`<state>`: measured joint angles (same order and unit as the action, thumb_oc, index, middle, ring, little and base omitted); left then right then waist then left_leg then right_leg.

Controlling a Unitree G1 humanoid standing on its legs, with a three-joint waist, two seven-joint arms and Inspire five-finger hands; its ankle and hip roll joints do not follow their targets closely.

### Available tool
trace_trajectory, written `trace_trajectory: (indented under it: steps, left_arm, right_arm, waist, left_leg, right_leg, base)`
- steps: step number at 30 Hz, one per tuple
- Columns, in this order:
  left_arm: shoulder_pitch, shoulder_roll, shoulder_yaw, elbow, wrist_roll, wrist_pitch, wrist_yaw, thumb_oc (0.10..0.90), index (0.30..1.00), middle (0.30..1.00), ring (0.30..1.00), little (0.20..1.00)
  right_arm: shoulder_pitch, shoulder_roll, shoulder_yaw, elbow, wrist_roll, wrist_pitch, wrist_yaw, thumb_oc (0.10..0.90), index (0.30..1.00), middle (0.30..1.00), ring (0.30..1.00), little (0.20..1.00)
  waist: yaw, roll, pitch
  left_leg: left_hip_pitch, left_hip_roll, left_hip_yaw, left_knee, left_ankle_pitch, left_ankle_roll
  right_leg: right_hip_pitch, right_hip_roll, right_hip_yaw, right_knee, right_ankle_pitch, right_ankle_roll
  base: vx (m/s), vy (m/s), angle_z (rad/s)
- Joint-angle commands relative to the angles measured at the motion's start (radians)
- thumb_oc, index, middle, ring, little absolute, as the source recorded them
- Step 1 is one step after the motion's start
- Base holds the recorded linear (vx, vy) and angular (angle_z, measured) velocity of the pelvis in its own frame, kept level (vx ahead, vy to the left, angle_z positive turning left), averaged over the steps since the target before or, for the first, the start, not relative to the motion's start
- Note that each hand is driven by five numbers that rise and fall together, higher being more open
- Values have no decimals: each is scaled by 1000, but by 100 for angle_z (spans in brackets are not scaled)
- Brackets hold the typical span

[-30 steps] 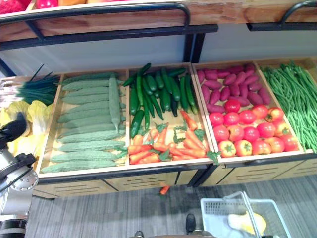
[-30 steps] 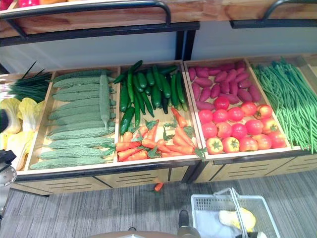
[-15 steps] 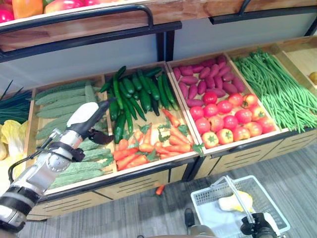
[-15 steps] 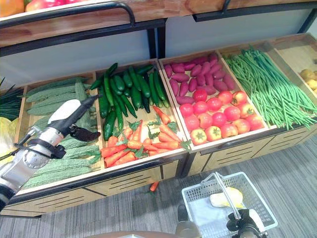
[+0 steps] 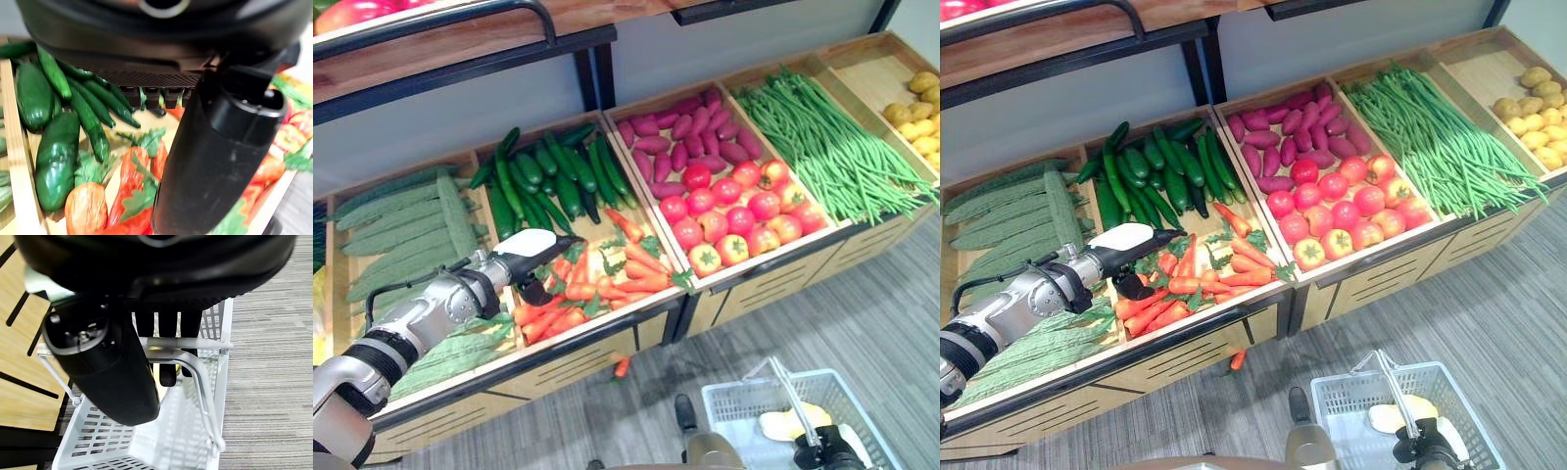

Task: Get the vegetables into the basket

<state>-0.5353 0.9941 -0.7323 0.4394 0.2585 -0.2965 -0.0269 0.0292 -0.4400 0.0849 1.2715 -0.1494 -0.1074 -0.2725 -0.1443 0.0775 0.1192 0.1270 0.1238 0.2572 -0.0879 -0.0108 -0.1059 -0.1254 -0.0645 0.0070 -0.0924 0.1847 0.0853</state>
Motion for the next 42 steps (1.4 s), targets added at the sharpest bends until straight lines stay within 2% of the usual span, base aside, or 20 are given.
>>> trace_trajectory:
  steps: [1, 6, 14, 15, 16, 18, 19, 20, 21, 24, 26, 28, 29, 31, 33, 35, 42]
  left_arm:
    - [-135, 29, 108, 21, -5, -4, 66, 900, 1000, 1000, 1000, 1000]
    - [-132, -5, 107, 31, -1, 1, 72, 900, 1000, 1000, 1000, 1000]
    - [-128, -9, 81, 2, 17, -5, 60, 900, 1000, 1000, 1000, 1000]
    - [-123, -14, 73, 15, 36, -4, 60, 863, 948, 948, 948, 948]
    - [-112, -22, 66, 29, 45, 0, 52, 635, 629, 629, 629, 629]
    - [-109, -24, 64, 38, 50, -4, 52, 569, 536, 536, 536, 536]
    - [-102, -26, 60, 40, 52, -4, 49, 555, 517, 517, 517, 517]
    - [-82, -39, 55, 59, 65, -3, 40, 571, 539, 539, 539, 539]
    - [-65, -88, 57, 111, 80, 3, 52, 437, 352, 352, 352, 352]
    - [-61, -121, 53, 142, 92, 5, 57, 404, 305, 305, 305, 305]
    - [-56, -153, 45, 182, 124, 13, 69, 420, 327, 327, 327, 327]
    - [-51, -175, 51, 216, 162, 21, 94, 400, 300, 300, 300, 300]
    - [-53, -179, 57, 221, 178, 25, 114, 408, 311, 311, 311, 311]
    - [-60, -185, 80, 220, 194, 29, 156, 492, 429, 429, 429, 429]
    - [-68, -177, 98, 197, 199, 32, 181, 475, 404, 404, 404, 404]
    - [-72, -165, 121, 164, 204, 36, 207, 400, 300, 300, 300, 300]
    - [-81, -97, 198, 41, 190, 34, 260, 400, 300, 300, 300, 300]
  right_arm:
    - [-43, -60, 15, -6, 12, -28, -25, 400, 300, 300, 300, 300]
    - [-47, -57, 25, -9, 6, -24, -27, 400, 300, 300, 300, 300]
    - [-52, -57, 31, 3, 3, -21, -24, 400, 300, 300, 300, 300]
    - [-52, -55, 32, 2, 3, -21, -23, 400, 300, 300, 300, 300]
    - [-48, -51, 35, 4, 1, -20, -21, 400, 300, 300, 300, 300]
    - [-47, -51, 34, 5, 2, -21, -21, 400, 300, 300, 300, 300]
    - [-45, -50, 34, 6, 1, -20, -22, 400, 300, 300, 300, 300]
    - [-40, -48, 33, 3, 1, -21, -20, 400, 300, 300, 300, 300]
    - [-42, -45, 36, 10, 4, -21, -21, 400, 300, 300, 300, 300]
    - [-47, -43, 37, 15, 6, -20, -21, 400, 300, 300, 300, 300]
    - [-50, -42, 42, 13, 6, -22, -23, 400, 300, 300, 300, 300]
    - [-50, -42, 44, 11, 5, -23, -26, 400, 300, 300, 300, 300]
    - [-51, -42, 45, 13, 3, -24, -29, 400, 300, 300, 300, 300]
    - [-49, -39, 45, 14, 1, -25, -34, 400, 300, 300, 300, 300]
    - [-46, -38, 44, 13, -2, -26, -39, 400, 300, 300, 300, 300]
    - [-46, -34, 40, 16, 0, -26, -47, 400, 300, 300, 300, 300]
    - [-35, -30, 36, 0, -2, -28, -54, 400, 300, 300, 300, 300]
  waist:
    - [1, -55, -40]
    - [-4, -53, -39]
    - [-2, -47, -37]
    - [-3, -47, -36]
    - [-4, -48, -34]
    - [-5, -48, -33]
    - [-5, -49, -33]
    - [-7, -52, -32]
    - [-10, -55, -28]
    - [-12, -56, -27]
    - [-14, -57, -24]
    - [-14, -59, -23]
    - [-13, -60, -24]
    - [-9, -62, -26]
    - [-7, -63, -27]
    - [-2, -63, -29]
    - [6, -67, -39]
  left_leg:
    - [-30, 33, -41, 1, 35, -34]
    - [-28, 36, -37, 1, 33, -34]
    - [-19, 34, -34, 1, 29, -33]
    - [-18, 34, -33, 1, 28, -33]
    - [-15, 33, -33, 1, 25, -31]
    - [-14, 33, -32, 1, 25, -31]
    - [-12, 32, -30, 1, 23, -31]
    - [-9, 32, -27, 1, 21, -30]
    - [-8, 30, -25, 1, 20, -29]
    - [-7, 30, -24, 1, 20, -28]
    - [-5, 29, -20, 1, 18, -28]
    - [-4, 31, -17, 1, 18, -27]
    - [-4, 31, -17, 1, 18, -28]
    - [-6, 32, -21, 1, 20, -28]
    - [-8, 32, -25, 1, 21, -28]
    - [-10, 31, -29, 1, 22, -28]
    - [-8, 30, -39, 1, 22, -28]
  right_leg:
    - [52, -106, -3, 5, -22, 121]
    - [52, -101, 1, 5, -26, 116]
    - [60, -99, 3, 5, -32, 115]
    - [62, -100, 2, 5, -33, 115]
    - [65, -100, 1, 5, -33, 114]
    - [65, -100, 2, 5, -33, 114]
    - [66, -100, 3, 5, -33, 114]
    - [65, -99, 5, 5, -33, 114]
    - [65, -99, 9, 5, -32, 114]
    - [65, -99, 12, 5, -31, 114]
    - [63, -99, 16, 5, -29, 114]
    - [62, -99, 18, 5, -28, 113]
    - [63, -99, 16, 5, -29, 113]
    - [66, -99, 11, 5, -30, 112]
    - [68, -100, 7, 5, -31, 112]
    - [71, -102, 0, 5, -33, 112]
    - [82, -106, -10, 5, -36, 113]
  base:
    - [0, 0, 0]
    - [0, 0, 0]
    - [0, 0, 0]
    - [0, 0, 0]
    - [0, 0, 0]
    - [0, 0, 0]
    - [0, 0, 0]
    - [-6, 8, -7]
    - [-11, 5, -9]
    - [-12, 2, -6]
    - [-21, 6, -9]
    - [-20, 0, -8]
    - [-13, -9, -6]
    - [0, 0, 0]
    - [0, 0, 0]
    - [-5, -2, 2]
    - [0, -4, 5]
